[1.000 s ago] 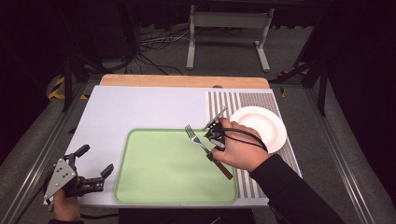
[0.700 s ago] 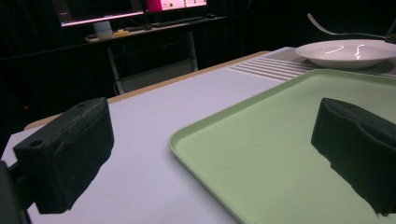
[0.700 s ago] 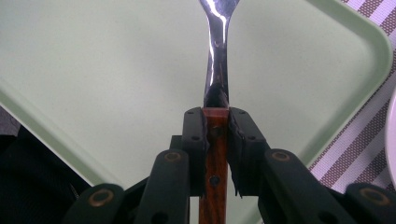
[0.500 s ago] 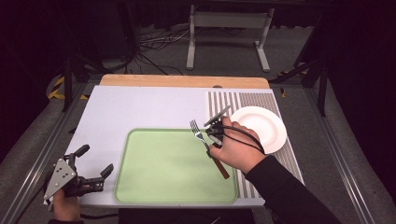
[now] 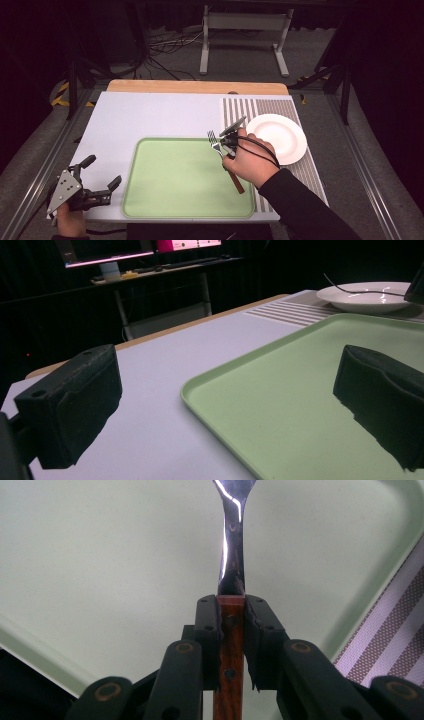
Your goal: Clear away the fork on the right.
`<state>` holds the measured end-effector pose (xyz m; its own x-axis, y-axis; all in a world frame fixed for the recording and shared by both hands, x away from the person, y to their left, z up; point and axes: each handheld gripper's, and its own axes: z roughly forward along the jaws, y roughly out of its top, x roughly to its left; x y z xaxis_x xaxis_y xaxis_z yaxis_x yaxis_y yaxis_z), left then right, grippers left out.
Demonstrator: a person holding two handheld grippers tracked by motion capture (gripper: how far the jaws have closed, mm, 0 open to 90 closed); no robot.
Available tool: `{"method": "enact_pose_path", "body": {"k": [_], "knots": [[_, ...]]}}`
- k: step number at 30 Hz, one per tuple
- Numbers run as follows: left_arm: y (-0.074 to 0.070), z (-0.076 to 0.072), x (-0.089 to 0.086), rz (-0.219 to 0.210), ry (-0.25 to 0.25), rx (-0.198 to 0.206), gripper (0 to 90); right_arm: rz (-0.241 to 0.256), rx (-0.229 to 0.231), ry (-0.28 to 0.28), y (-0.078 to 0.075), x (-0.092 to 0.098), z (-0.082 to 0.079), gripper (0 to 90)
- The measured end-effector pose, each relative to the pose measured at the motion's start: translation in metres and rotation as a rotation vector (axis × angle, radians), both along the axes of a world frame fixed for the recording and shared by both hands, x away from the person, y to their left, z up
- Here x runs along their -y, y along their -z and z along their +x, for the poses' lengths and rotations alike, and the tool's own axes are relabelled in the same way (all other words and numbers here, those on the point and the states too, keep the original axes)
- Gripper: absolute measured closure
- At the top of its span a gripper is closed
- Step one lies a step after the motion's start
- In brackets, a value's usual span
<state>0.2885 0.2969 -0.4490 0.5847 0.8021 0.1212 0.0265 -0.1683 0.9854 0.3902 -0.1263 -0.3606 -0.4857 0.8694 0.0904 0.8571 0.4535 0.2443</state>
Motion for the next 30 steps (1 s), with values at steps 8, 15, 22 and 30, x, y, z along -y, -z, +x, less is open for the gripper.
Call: {"method": "enact_pose_path", "body": {"k": [8, 15, 22, 30], "knots": [[0.0, 0.0, 0.0, 0.001, 0.0, -0.002, 0.0, -0.026, -0.051, 0.014, 0.019, -0.001, 0.0, 77.9], [0.0, 0.0, 0.0, 0.0, 0.0, -0.003, 0.0, -0.044, -0.092, 0.033, 0.032, -0.001, 0.0, 77.8], [0.0, 0.0, 0.0, 0.001, 0.001, -0.003, 0.0, -0.056, -0.122, 0.046, 0.04, -0.002, 0.0, 77.8], [0.0, 0.0, 0.0, 0.002, 0.0, -0.002, 0.0, -0.08, -0.15, 0.059, 0.047, -0.003, 0.0, 77.7]]}}
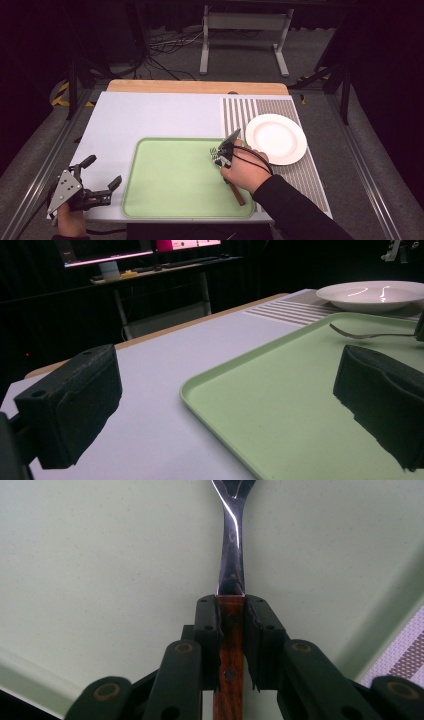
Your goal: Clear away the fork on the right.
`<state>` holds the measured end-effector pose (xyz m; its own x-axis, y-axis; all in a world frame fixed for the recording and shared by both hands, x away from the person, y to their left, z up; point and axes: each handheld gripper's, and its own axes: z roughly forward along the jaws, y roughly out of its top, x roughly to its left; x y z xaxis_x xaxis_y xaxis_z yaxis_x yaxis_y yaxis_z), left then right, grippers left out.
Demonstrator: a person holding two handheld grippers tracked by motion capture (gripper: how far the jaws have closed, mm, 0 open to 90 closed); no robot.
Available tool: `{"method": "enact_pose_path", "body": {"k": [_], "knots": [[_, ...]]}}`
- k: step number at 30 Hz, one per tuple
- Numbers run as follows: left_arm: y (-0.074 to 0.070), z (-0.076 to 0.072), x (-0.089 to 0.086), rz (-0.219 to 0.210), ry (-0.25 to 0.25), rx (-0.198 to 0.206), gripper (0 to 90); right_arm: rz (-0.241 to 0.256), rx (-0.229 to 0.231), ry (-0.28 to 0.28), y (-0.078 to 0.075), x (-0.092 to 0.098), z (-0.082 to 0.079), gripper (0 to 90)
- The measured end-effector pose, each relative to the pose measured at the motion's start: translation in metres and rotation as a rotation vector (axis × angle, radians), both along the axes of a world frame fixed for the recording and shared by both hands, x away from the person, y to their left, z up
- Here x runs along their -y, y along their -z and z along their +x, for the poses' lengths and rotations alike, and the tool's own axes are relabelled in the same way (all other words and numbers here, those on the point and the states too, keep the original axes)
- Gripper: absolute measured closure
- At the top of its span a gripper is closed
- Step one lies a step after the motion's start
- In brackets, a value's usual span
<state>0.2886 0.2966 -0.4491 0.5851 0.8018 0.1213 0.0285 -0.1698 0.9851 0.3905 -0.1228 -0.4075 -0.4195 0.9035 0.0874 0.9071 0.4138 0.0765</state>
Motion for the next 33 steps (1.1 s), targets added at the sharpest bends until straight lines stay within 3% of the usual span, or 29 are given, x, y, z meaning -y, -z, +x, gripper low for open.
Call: {"method": "enact_pose_path", "body": {"k": [11, 17, 21, 25, 26, 27, 29, 30, 31, 33], "knots": [[0.0, 0.0, 0.0, -0.002, 0.002, -0.002, 0.0, -0.008, -0.026, 0.005, 0.003, -0.001, 0.0, 76.3], [0.0, 0.0, 0.0, 0.0, 0.002, -0.003, 0.0, 0.026, -0.006, -0.004, 0.001, -0.001, 0.0, 61.6], [0.0, 0.0, 0.0, -0.001, 0.001, -0.005, 0.0, 0.052, 0.051, -0.045, -0.005, -0.001, 0.001, 52.3], [0.0, 0.0, 0.0, -0.001, 0.001, -0.004, 0.0, 0.1, 0.154, -0.142, -0.01, -0.004, 0.001, 40.7], [0.0, 0.0, 0.0, -0.001, 0.001, -0.004, 0.0, 0.1, 0.154, -0.142, -0.01, -0.004, 0.001, 40.7], [0.0, 0.0, -0.001, -0.003, 0.001, -0.004, 0.0, 0.117, 0.184, -0.166, -0.011, -0.004, 0.001, 37.0], [0.0, 0.0, -0.001, -0.002, 0.003, -0.004, 0.0, 0.173, 0.276, -0.245, -0.012, -0.005, 0.002, 27.9], [0.0, 0.0, 0.0, -0.002, 0.003, -0.004, 0.0, 0.177, 0.313, -0.287, -0.013, -0.005, 0.003, 26.3], [0.0, 0.0, 0.0, -0.002, 0.003, -0.004, 0.0, 0.177, 0.313, -0.287, -0.013, -0.005, 0.003, 26.3], [0.0, 0.0, 0.0, -0.001, 0.003, -0.003, 0.0, 0.226, 0.386, -0.386, -0.013, -0.005, 0.006, 25.7]]}}
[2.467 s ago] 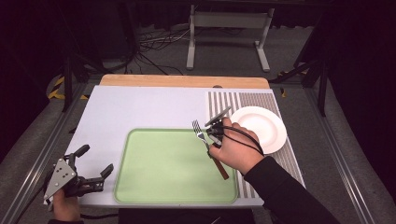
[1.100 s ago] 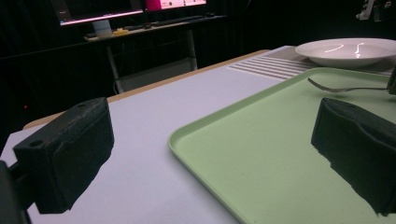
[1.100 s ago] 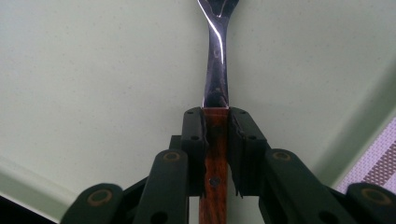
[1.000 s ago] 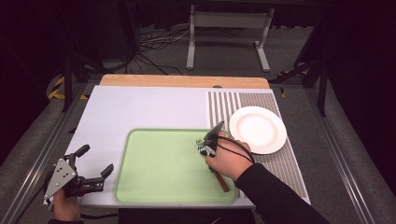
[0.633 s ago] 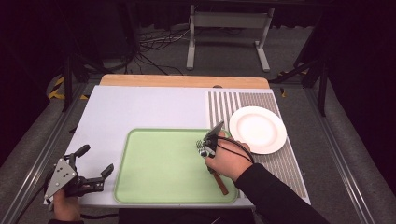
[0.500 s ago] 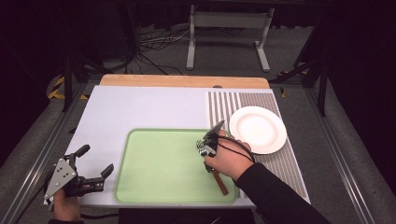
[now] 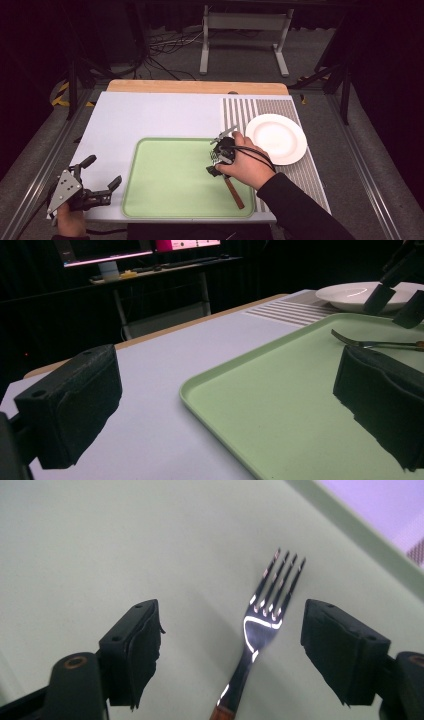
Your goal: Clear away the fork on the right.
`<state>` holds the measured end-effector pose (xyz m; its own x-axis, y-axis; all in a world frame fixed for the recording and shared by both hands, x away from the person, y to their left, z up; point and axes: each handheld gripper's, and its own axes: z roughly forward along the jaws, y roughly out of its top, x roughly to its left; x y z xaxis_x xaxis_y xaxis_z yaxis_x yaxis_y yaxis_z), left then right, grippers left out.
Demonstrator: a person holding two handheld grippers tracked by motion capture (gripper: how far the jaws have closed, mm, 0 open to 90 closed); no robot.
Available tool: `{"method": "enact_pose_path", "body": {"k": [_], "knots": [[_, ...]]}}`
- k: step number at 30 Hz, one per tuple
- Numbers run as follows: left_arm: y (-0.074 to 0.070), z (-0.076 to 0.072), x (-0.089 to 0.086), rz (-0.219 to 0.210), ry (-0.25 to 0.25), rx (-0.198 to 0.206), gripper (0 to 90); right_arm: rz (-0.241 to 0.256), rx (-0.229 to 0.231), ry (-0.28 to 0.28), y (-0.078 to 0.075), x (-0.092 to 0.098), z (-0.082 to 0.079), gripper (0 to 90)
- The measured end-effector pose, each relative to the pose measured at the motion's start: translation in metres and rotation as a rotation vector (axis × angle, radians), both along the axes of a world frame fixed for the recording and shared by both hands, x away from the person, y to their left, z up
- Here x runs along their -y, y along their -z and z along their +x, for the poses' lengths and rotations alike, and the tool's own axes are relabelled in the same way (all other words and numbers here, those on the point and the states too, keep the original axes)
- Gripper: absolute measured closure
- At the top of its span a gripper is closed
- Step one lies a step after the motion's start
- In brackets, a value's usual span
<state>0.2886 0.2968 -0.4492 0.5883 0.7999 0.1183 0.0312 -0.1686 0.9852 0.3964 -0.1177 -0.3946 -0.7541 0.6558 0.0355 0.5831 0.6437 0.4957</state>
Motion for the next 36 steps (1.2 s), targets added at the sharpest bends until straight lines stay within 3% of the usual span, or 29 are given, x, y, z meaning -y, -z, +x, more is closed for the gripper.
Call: {"method": "enact_pose_path", "body": {"k": [2, 6, 8, 13, 23, 36], "knots": [[0.0, 0.0, 0.0, 0.0, -0.001, 0.0, 0.0, 0.013, 0.006, -0.019, 0.0, 0.0, 0.001, 27.9], [0.0, 0.0, 0.0, -0.001, -0.001, 0.004, 0.0, 0.02, 0.006, -0.081, 0.002, -0.001, 0.0, 57.4], [0.0, 0.0, 0.0, -0.003, -0.001, 0.005, 0.0, 0.009, 0.027, -0.112, 0.004, -0.002, -0.001, 71.5], [-0.001, -0.001, 0.0, -0.001, 0.0, 0.006, 0.0, -0.039, 0.063, -0.174, 0.009, -0.003, 0.0, 89.9], [-0.001, -0.001, 0.0, 0.0, -0.002, 0.005, 0.0, -0.102, -0.004, -0.182, 0.025, -0.003, 0.003, 90.0], [-0.001, -0.001, 0.0, -0.001, -0.002, 0.006, 0.0, -0.127, -0.015, -0.179, 0.03, -0.001, 0.006, 90.0]]}}
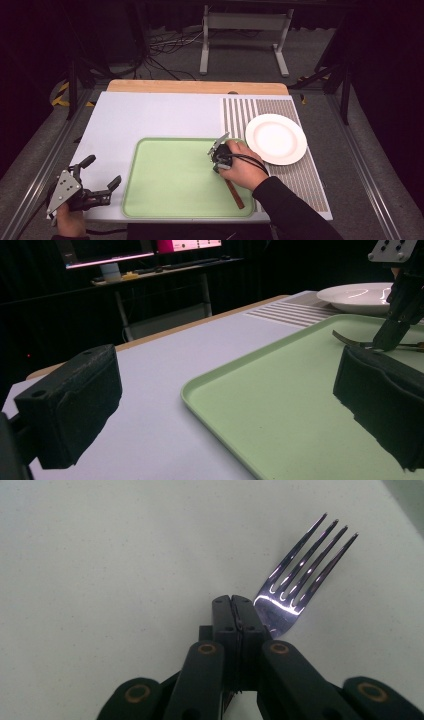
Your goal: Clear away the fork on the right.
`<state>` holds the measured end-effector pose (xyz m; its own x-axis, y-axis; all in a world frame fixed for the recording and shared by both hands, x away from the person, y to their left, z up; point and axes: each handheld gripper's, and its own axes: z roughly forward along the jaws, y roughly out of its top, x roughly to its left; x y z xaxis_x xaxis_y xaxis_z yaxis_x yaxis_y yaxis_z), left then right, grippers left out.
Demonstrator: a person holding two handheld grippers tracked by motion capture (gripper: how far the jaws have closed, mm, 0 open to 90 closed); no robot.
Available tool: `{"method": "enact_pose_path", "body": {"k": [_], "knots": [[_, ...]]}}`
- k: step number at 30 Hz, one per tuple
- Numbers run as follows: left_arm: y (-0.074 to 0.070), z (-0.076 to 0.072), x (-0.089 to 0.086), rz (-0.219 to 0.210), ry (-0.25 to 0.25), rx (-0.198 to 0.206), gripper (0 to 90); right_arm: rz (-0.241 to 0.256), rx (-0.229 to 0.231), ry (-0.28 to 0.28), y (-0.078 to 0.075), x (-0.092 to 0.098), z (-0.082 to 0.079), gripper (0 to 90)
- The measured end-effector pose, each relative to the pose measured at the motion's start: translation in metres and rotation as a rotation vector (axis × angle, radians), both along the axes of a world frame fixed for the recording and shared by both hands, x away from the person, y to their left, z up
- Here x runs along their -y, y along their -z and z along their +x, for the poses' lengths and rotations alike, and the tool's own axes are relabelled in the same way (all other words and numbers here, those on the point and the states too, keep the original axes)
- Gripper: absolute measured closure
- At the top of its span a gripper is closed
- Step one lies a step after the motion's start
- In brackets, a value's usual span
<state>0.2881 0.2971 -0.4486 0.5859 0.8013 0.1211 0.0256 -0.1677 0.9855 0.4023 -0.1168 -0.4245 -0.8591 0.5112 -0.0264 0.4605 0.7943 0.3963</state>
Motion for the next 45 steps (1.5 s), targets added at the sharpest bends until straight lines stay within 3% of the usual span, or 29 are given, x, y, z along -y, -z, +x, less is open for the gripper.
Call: {"method": "enact_pose_path", "body": {"k": [7, 24, 45], "knots": [[0.0, 0.0, 0.0, 0.0, 0.001, 0.0, 0.0, -0.018, 0.012, 0.004, 0.0, 0.001, 0.002, 90.0], [0.0, 0.0, 0.001, 0.003, -0.001, -0.003, 0.0, -0.046, 0.039, 0.092, -0.001, 0.023, 0.011, 90.0], [0.0, 0.001, 0.001, 0.001, -0.002, -0.006, 0.0, -0.078, 0.031, 0.163, -0.003, 0.042, 0.014, 90.0]]}}
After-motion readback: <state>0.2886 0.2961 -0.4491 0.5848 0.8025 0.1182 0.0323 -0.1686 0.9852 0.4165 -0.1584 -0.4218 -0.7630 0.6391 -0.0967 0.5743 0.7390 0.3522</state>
